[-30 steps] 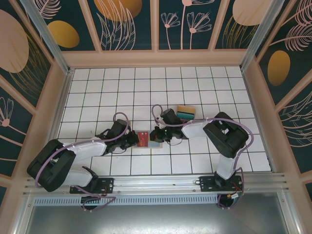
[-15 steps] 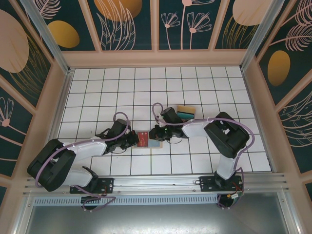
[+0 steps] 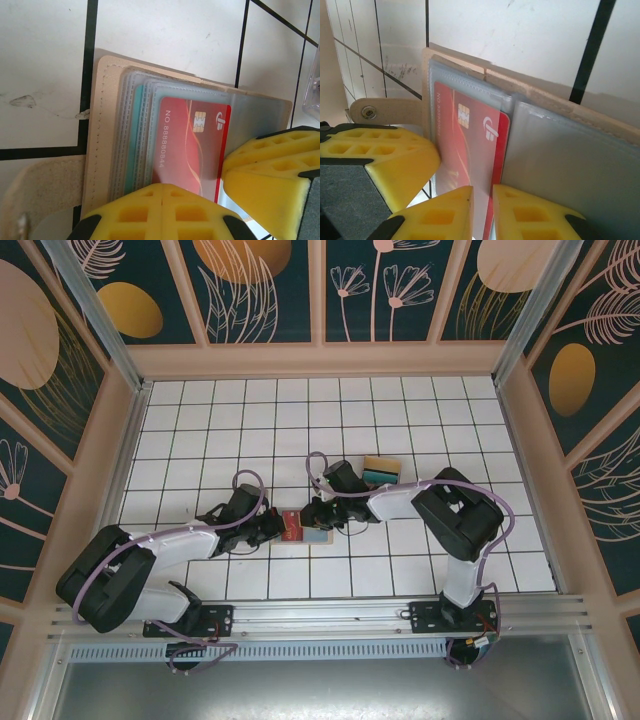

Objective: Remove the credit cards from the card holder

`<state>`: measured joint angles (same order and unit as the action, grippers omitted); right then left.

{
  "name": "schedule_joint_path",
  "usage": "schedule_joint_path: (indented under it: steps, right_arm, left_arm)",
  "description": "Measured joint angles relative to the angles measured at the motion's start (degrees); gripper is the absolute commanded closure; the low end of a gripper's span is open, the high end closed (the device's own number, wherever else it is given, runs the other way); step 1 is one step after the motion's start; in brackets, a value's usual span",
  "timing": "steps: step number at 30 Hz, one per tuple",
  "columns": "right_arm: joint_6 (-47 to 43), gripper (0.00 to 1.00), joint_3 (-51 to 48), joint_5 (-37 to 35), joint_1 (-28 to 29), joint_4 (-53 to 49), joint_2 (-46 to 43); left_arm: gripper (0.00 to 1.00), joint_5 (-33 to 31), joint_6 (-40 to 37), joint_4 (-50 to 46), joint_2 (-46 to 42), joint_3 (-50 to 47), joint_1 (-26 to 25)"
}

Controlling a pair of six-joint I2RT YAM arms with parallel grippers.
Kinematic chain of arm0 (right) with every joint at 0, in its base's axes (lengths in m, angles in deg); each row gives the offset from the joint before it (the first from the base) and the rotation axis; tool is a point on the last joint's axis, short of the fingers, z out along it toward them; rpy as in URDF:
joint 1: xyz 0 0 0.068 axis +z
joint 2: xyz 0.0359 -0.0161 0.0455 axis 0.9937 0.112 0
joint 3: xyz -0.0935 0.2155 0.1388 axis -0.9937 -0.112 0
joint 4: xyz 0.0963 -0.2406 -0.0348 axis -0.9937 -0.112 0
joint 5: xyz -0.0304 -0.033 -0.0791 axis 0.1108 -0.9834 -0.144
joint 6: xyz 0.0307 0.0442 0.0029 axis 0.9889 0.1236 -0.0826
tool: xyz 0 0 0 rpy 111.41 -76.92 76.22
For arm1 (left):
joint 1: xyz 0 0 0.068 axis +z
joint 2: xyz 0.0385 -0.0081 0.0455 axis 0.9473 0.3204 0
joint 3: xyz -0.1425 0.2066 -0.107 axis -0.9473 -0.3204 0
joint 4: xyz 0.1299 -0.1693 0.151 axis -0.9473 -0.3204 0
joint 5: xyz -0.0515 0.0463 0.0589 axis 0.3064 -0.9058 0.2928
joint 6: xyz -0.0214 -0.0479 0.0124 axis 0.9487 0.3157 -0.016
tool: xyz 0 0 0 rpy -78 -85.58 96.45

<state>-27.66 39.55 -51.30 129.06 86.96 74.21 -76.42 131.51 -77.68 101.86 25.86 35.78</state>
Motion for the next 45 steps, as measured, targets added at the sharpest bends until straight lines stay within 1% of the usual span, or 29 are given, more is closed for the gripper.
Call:
schedule_joint_path:
  steps: [21, 25, 30, 34, 37, 40, 45]
  right_arm:
    - [-0.98, 0.81, 0.55, 0.57, 0.02, -0.94, 0.20]
    - [-0.96, 0.84, 0.74, 0.68, 0.04, -1.05, 0.44]
    - [-1.05, 1.00, 0.74, 0.59, 0.02, -1.16, 0.70]
    - [-0.79, 1.00, 0.72, 0.46, 0.00, -1.18, 0.72]
    - [-0.79, 1.00, 0.46, 0.31, 0.00, -0.92, 0.52]
    - [-0.79, 1.00, -0.55, 0.13, -0.13, -0.35, -0.35]
    - [-0.79, 1.00, -2.67, 0.00, -1.25, -0.28, -2.45]
  left_arm:
    - [0.97, -0.76, -0.15, -0.46, -0.33, 0.00, -0.04]
    - [0.97, -0.68, -0.17, -0.42, -0.33, -0.02, -0.04]
    - [0.97, -0.61, -0.15, -0.35, -0.33, -0.11, -0.02]
    - [0.97, -0.66, -0.15, -0.39, -0.44, -0.11, -0.04]
    - [0.92, -1.05, -0.17, -0.59, -0.79, -0.20, -0.04]
    - [0.90, -1.33, -0.15, -0.87, -1.20, -0.39, -0.04]
    - [0.90, -2.03, -0.15, -1.44, -1.64, -0.44, -0.04]
